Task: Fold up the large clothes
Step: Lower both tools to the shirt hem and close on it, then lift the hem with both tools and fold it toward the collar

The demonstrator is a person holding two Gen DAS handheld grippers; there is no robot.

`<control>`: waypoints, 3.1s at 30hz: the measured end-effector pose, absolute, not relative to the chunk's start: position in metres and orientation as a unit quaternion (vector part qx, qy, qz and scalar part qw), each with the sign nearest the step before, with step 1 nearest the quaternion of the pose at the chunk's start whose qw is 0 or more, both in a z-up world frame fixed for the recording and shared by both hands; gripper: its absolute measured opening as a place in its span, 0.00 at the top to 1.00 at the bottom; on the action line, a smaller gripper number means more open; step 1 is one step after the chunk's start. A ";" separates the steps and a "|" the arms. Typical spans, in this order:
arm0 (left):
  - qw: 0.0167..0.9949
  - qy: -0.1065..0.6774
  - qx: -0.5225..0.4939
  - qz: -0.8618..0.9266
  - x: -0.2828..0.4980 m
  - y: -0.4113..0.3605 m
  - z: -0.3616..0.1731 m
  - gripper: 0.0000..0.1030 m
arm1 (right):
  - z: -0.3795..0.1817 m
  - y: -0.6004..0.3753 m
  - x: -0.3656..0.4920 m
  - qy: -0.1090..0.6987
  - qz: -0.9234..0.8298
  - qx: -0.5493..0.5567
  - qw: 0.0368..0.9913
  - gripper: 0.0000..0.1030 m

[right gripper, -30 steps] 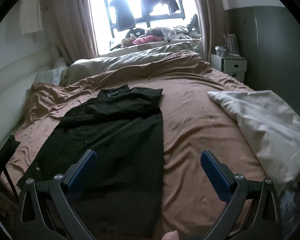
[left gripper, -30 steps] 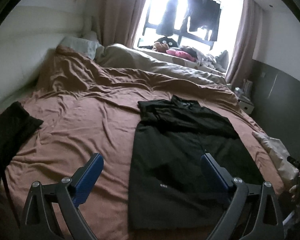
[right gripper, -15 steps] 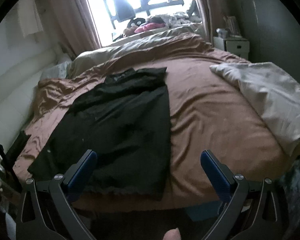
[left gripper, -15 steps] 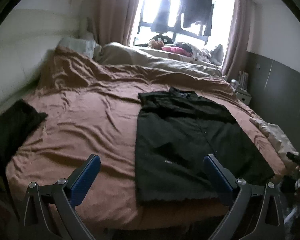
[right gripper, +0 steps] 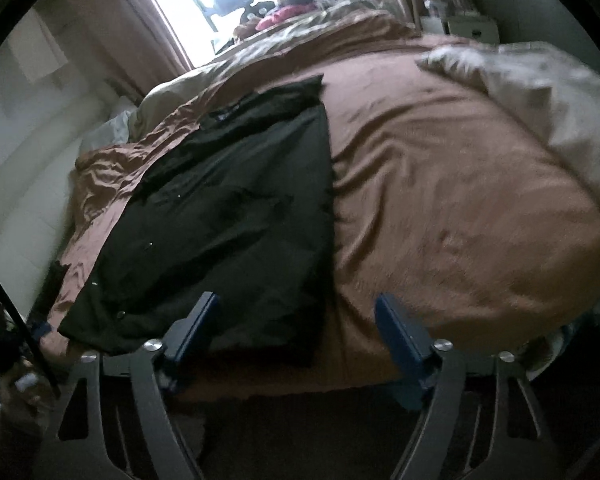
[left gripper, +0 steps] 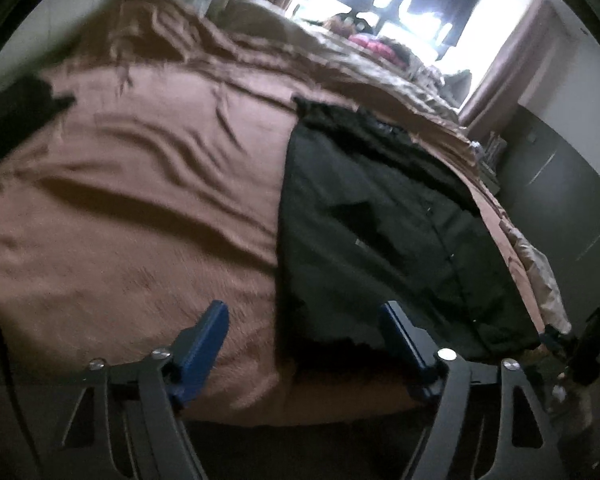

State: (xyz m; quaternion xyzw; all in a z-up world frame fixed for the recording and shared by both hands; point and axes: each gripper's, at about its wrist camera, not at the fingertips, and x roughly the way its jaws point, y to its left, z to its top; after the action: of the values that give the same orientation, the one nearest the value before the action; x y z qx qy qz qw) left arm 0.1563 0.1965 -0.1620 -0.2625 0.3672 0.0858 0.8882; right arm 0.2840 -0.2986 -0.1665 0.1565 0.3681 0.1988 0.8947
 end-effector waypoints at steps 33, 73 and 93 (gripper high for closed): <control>0.861 0.385 -0.327 0.064 0.191 0.196 -0.189 0.86 | -0.207 -0.318 0.327 0.377 0.263 0.318 0.829 0.94; 0.926 0.228 -0.301 0.014 -0.021 0.131 -0.060 0.90 | -0.149 -0.351 0.131 0.256 0.361 0.252 0.861 0.95; 0.949 0.191 -0.252 -0.017 0.057 0.160 0.015 0.89 | -0.078 -0.314 0.233 0.202 0.392 0.230 0.867 0.95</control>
State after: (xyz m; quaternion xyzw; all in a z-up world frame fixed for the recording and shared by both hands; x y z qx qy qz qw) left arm 0.0570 0.1596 0.0146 -0.2516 0.1911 -0.0173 0.9486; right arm 0.2328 -0.3140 -0.0777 0.2299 0.2022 0.3924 0.8673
